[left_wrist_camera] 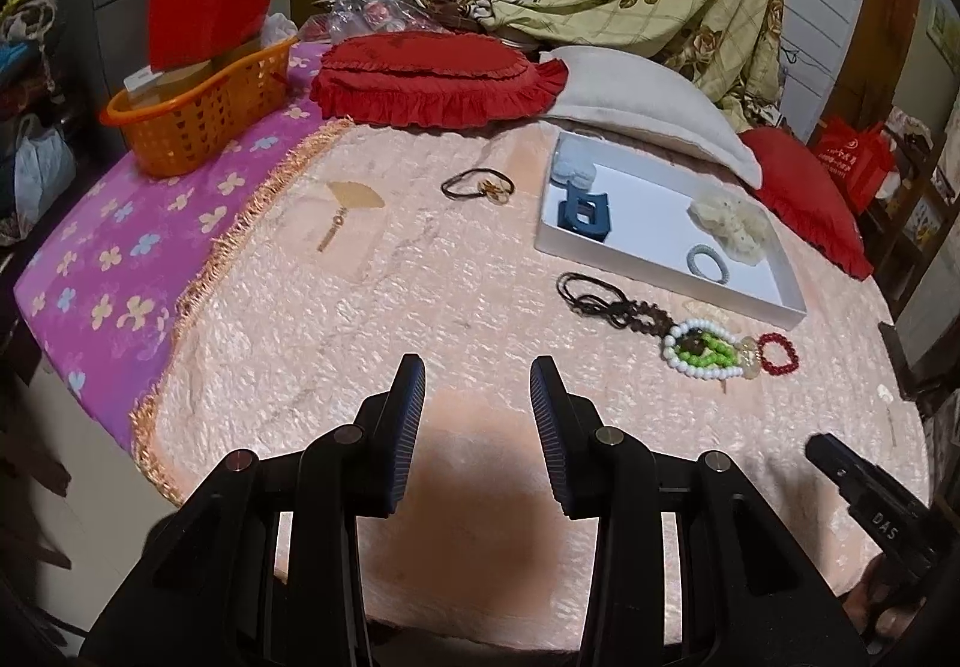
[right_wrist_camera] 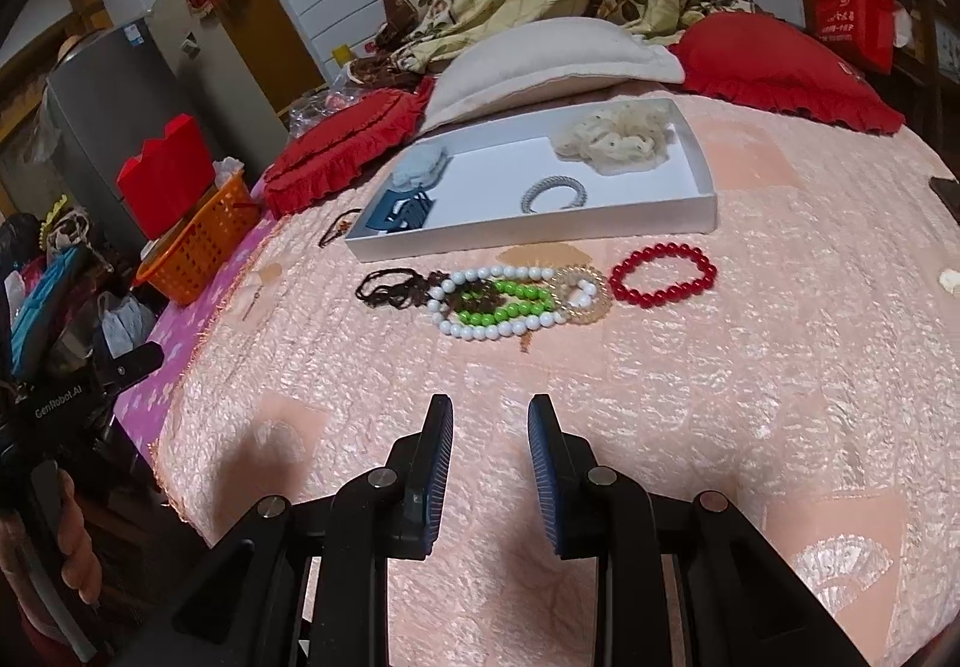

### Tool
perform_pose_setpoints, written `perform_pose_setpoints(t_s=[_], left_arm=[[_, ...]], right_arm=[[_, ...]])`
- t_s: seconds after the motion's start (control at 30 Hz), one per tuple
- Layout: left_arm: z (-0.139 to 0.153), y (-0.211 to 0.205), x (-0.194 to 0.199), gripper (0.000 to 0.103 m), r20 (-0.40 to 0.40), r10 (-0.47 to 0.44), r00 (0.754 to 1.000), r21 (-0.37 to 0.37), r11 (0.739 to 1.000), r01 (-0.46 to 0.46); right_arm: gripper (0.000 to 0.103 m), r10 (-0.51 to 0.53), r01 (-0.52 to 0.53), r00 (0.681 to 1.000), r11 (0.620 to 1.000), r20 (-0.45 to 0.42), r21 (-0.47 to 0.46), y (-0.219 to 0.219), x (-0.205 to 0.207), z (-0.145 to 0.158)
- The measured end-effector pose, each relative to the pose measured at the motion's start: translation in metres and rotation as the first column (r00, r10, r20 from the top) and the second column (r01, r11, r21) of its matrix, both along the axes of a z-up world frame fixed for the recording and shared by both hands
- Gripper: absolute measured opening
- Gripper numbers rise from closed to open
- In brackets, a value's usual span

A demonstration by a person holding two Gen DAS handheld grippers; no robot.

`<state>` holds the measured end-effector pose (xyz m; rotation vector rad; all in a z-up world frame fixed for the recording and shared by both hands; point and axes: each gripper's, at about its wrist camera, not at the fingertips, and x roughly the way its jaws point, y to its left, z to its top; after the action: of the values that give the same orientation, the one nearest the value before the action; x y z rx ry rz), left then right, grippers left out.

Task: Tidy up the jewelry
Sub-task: 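Withdraw both tools from the box toward the beaded bracelets, then grasp the white pearl strand with the left tool while the right tool approaches the red bracelet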

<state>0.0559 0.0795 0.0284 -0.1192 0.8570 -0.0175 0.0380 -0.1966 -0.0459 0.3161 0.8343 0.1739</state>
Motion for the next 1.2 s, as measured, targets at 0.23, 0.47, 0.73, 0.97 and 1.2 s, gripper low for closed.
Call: perform_pose_setpoints(t_s=[0.23,0.47,0.73,0.97,1.2], left_arm=[[-0.001,0.002,0.031,0.036,0.003,-0.045,0.999,-0.019,0.999,0.046],[-0.019,-0.018,0.080,0.037,-0.047,-0.131,0.990,-0.035,0.991,0.130],[-0.035,-0.057,0.120,0.037,-0.055,-0.249,0.967,-0.094,0.965,0.243],[-0.059,-0.109,0.136,0.037,-0.077,-0.433,0.898,-0.118,0.898,0.423],[-0.078,-0.138,0.143,0.037,-0.068,-0.548,0.834,-0.135,0.833,0.536]], right_arm=[[0.024,-0.065,0.066,0.998,0.998,0.013,-0.023,-0.017,-0.010,0.005],[0.024,-0.142,0.140,0.989,0.990,-0.044,-0.032,-0.038,0.002,-0.008],[0.024,-0.215,0.212,0.972,0.977,-0.091,-0.038,-0.062,0.016,-0.021],[0.024,-0.256,0.249,0.960,0.966,-0.115,-0.067,-0.079,0.033,-0.034],[0.024,-0.264,0.256,0.958,0.963,-0.111,-0.080,-0.085,0.067,-0.038]])
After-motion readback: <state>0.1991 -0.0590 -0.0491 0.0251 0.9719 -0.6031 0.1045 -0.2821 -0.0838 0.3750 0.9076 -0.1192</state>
